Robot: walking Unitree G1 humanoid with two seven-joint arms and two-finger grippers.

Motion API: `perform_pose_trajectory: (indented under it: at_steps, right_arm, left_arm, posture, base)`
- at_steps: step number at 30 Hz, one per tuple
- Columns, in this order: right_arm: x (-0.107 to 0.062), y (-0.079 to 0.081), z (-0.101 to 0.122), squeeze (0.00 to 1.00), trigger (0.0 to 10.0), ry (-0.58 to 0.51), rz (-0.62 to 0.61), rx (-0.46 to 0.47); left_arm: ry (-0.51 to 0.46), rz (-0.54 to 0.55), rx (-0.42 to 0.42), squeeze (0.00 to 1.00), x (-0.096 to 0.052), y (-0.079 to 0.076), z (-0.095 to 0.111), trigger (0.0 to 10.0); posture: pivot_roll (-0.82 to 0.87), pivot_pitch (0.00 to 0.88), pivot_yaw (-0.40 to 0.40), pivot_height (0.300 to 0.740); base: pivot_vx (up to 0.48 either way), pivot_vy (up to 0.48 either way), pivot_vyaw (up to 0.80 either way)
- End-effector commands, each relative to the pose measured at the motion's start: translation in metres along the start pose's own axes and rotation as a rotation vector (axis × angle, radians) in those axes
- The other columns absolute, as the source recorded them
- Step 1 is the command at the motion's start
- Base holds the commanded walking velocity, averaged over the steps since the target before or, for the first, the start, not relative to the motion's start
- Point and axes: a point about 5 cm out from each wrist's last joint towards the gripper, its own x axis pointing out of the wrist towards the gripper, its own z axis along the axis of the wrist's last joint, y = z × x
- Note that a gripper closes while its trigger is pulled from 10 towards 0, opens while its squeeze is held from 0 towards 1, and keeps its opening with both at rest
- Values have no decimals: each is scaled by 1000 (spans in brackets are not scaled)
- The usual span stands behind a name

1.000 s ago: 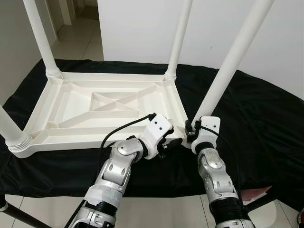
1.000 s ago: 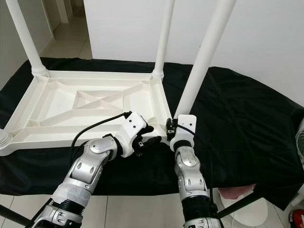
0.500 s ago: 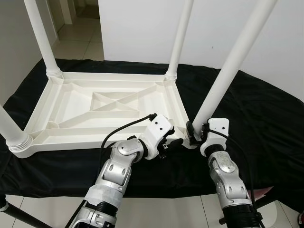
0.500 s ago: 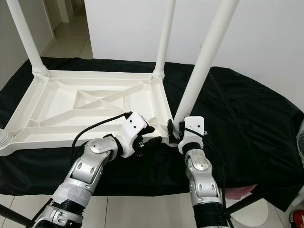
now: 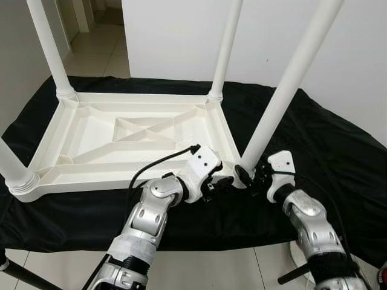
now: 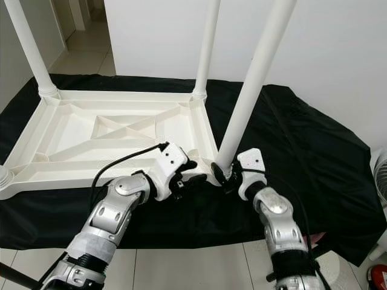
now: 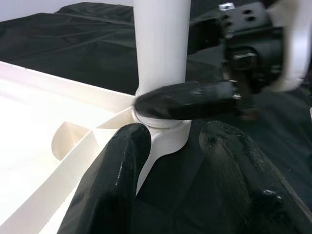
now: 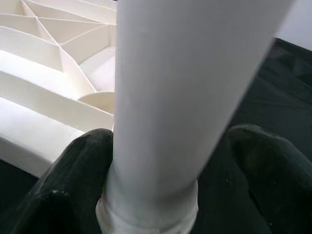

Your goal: Building children table

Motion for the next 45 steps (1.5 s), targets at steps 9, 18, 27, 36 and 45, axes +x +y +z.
perform_pose_trajectory:
  at_steps: [9, 18, 27, 36, 45]
  right_arm:
    - [26, 11, -6, 0, 8118, 47, 131, 1]
    - [26, 14, -13, 0, 0, 49, 171, 41]
    - [21, 15, -19, 0, 0, 37, 183, 86]
    - [16, 21, -26, 0, 10000, 32, 82, 185]
    - [13, 35, -25, 0, 10000, 12, -184, 246]
  left_arm:
    - [2, 137, 9, 0, -1, 9, 1, 10000]
    - [-3, 143, 8, 0, 0, 10, 2, 10000]
    - [-9, 127, 3, 0, 3, 7, 4, 10000]
    - [-1, 114, 1, 0, 2, 5, 2, 10000]
    - [3, 103, -6, 0, 2, 2, 1, 10000]
  posture:
    - [65, 9, -55, 740]
    - [70, 1, -60, 740]
    - [48, 10, -48, 740]
    - [49, 23, -43, 740]
    - [42, 24, -43, 740]
  base:
    - [0, 0, 0]
    - [0, 0, 0]
    - [0, 0, 0]
    - [0, 0, 0]
    - [0, 0, 0]
